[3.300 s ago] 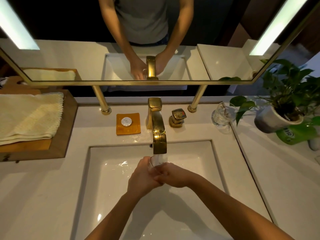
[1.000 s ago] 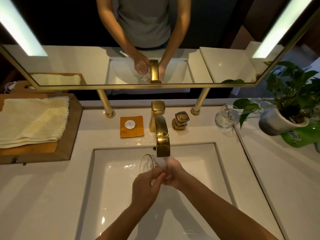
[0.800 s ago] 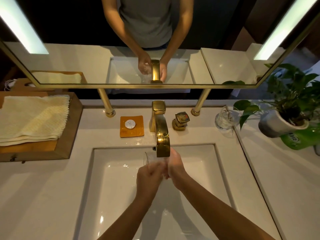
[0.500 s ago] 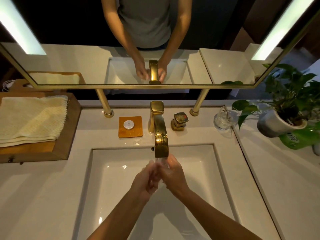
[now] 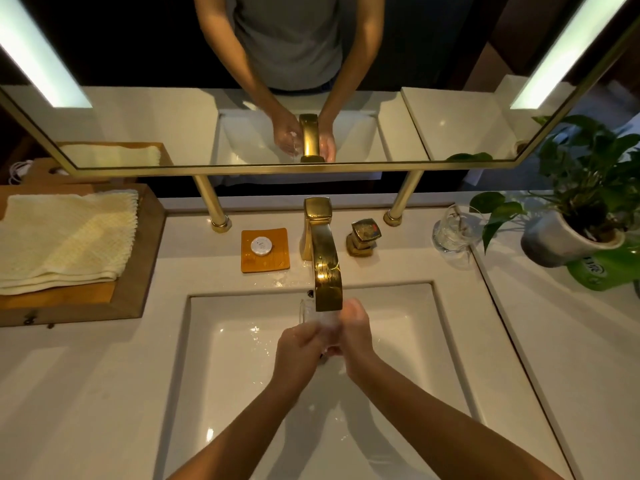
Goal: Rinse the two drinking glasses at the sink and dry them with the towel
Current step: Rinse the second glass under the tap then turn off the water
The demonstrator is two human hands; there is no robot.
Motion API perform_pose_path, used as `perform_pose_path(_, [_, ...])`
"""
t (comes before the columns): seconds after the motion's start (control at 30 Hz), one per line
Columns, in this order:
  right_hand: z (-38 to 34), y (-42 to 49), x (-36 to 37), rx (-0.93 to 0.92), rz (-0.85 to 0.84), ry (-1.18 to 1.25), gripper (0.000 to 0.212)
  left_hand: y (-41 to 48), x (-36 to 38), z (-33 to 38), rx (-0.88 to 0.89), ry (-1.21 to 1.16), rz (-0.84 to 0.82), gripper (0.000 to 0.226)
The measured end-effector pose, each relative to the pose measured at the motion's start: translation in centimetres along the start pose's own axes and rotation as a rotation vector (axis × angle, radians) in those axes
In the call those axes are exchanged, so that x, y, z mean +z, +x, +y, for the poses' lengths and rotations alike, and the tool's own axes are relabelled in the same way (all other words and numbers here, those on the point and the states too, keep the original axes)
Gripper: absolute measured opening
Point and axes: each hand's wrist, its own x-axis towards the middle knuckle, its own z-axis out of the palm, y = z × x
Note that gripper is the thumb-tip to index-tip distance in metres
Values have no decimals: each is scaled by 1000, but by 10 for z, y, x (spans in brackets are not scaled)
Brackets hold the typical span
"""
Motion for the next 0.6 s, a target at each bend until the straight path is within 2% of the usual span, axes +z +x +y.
perform_pose_path(0.07, [6, -2, -6, -211, 11, -130, 19, 0, 10, 2, -238, -170, 54, 11])
perform_pose_path(0.17, [14, -9, -22, -468, -140, -297, 16, 7, 6, -1, -444, -379, -3, 22])
perform_pose_path(0.23, [18, -12, -33, -625, -236, -466, 26, 9, 1, -2, -586, -544, -43, 20])
perform_pose_path(0.3, [20, -10, -41, -731, -267, -584, 34, 10, 0, -5, -689, -589, -69, 25])
perform_pose_path(0.37, [15, -9, -45, -706, -293, -578, 35, 9, 2, -5, -672, -584, -83, 25])
perform_pose_path(0.47, [5, -3, -44, -546, -358, -529, 10, 9, 1, -7, -633, -734, -131, 18])
perform_pose_path(0.53, [3, 5, -47, -471, -400, -620, 12, 10, -2, -13, -589, -740, -195, 16])
perform_pose_path(0.6, [1, 14, -56, -493, -396, -722, 17, 9, -4, -16, -569, -694, -229, 20])
